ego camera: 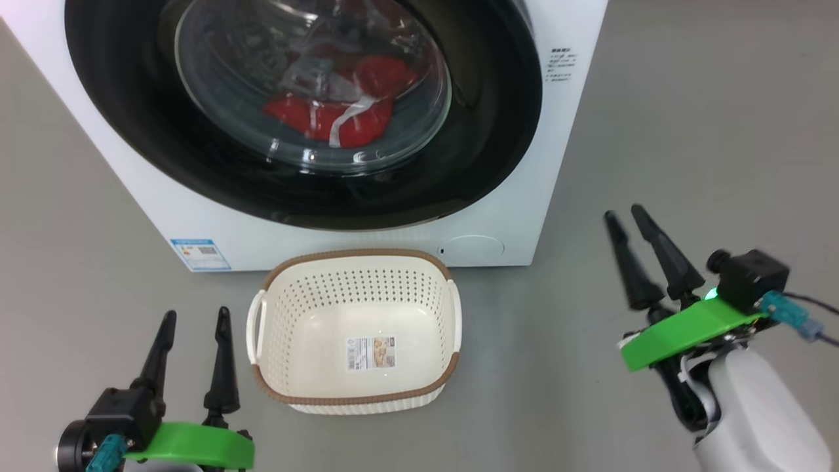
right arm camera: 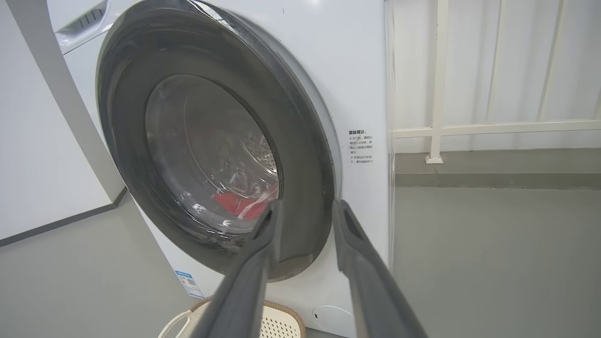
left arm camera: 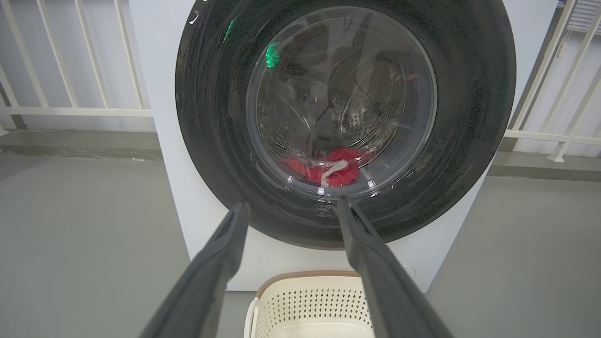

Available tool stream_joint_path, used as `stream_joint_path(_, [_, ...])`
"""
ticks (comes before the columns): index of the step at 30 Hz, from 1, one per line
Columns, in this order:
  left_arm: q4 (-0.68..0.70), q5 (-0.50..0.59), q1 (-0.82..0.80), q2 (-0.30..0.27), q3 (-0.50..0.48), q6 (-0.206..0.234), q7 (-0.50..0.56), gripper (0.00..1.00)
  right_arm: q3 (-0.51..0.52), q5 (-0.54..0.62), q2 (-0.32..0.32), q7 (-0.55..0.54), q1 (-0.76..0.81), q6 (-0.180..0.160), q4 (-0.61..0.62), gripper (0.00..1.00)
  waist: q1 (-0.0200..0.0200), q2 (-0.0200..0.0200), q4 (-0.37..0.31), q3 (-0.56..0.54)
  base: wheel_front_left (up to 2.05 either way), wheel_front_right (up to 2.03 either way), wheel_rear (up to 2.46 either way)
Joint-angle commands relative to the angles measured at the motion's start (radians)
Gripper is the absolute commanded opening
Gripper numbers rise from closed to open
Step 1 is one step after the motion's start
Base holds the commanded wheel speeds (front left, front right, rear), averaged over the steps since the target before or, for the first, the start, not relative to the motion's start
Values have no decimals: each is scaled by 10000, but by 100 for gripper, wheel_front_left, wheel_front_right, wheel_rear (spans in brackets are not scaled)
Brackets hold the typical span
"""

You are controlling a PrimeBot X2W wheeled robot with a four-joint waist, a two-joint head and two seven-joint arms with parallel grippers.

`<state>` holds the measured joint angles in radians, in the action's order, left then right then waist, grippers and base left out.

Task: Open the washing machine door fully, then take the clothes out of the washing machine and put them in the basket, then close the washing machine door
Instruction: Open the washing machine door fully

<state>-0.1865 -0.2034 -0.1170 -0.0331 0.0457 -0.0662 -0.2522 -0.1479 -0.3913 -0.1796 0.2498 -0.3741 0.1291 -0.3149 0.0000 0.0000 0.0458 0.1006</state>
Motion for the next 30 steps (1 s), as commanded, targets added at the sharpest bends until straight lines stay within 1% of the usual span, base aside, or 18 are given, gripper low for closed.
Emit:
stream_joint_path(1, [278,151,-468,-175,-291,-76,-95,100,-103,-185,-66,120,-339,16,274,8,0,0,131,165,0,0,0])
stream_joint_path(2, [287,153,-499,-175,-292,-84,-95,100,-41,-269,-94,120,-414,16,282,0,0,0,167,217,0,0,0])
stream_joint_path(8, [343,143,-642,-174,-313,-101,-95,100,367,-1152,-130,120,-822,16,383,0,0,0,338,477,0,0,0])
stream_joint_path(15, [391,105,-805,-173,-267,-113,-95,100,599,-2388,-506,120,-1385,16,175,0,0,0,550,781,0,0,0])
stream_joint_path(21, [464,26,-963,-173,-192,-88,-95,100,397,-3598,-994,120,-1973,16,-241,0,0,0,702,1116,0,0,0])
stream_joint_path(26, [527,1,-1081,-172,-147,-66,-95,100,4,-4535,-1450,113,-2656,16,-797,0,0,0,757,1408,0,0,0])
stream_joint_path(30, [589,-25,-1206,-172,-86,-61,-95,100,-302,-5331,-1730,-120,-3301,16,-1256,0,0,0,818,1638,0,0,0])
